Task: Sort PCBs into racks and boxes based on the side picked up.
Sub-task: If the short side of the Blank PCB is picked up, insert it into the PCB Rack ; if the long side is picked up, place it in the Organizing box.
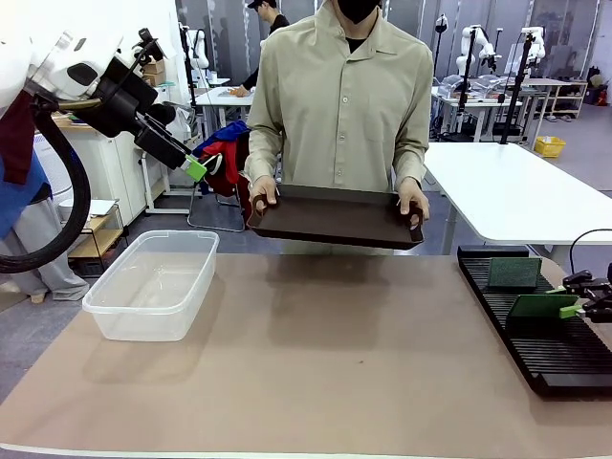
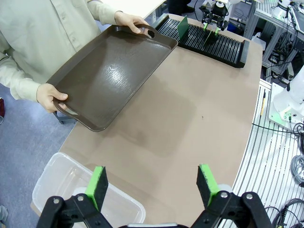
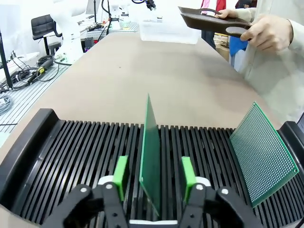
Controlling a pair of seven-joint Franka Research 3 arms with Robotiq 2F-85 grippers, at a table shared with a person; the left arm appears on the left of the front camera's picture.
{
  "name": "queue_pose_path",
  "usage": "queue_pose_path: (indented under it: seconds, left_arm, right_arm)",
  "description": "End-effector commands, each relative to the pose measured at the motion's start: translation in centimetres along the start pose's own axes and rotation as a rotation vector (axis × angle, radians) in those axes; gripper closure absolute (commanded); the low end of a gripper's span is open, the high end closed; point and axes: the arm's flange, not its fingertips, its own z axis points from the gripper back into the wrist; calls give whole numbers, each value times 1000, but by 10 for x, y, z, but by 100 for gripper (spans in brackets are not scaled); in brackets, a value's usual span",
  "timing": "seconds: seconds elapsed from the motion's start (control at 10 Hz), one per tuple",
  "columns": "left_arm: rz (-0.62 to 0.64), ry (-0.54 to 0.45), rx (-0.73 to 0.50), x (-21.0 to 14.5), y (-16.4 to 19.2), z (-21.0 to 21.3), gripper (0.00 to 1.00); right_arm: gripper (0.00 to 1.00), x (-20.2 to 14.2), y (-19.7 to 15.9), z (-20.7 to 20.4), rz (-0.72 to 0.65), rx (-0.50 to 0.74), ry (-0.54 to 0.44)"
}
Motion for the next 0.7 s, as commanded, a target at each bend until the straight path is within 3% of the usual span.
queue_pose_path:
  seconds: [0.0, 0.1, 0.2, 0.3, 0.6]
  left_arm:
    - [2, 2, -6, -1, -1, 0, 0]
    - [2, 2, -6, -1, -1, 0, 0]
    - [2, 2, -6, -1, -1, 0, 0]
    - [2, 2, -6, -1, -1, 0, 0]
    - [2, 2, -6, -1, -1, 0, 0]
  right_arm:
    - [26, 7, 5, 1, 25, -3, 14]
    - [0, 13, 7, 2, 31, -12, 21]
    - [7, 16, 8, 2, 35, -21, 25]
    - [0, 24, 10, 3, 35, -34, 37]
    - [0, 62, 17, 1, -16, -86, 114]
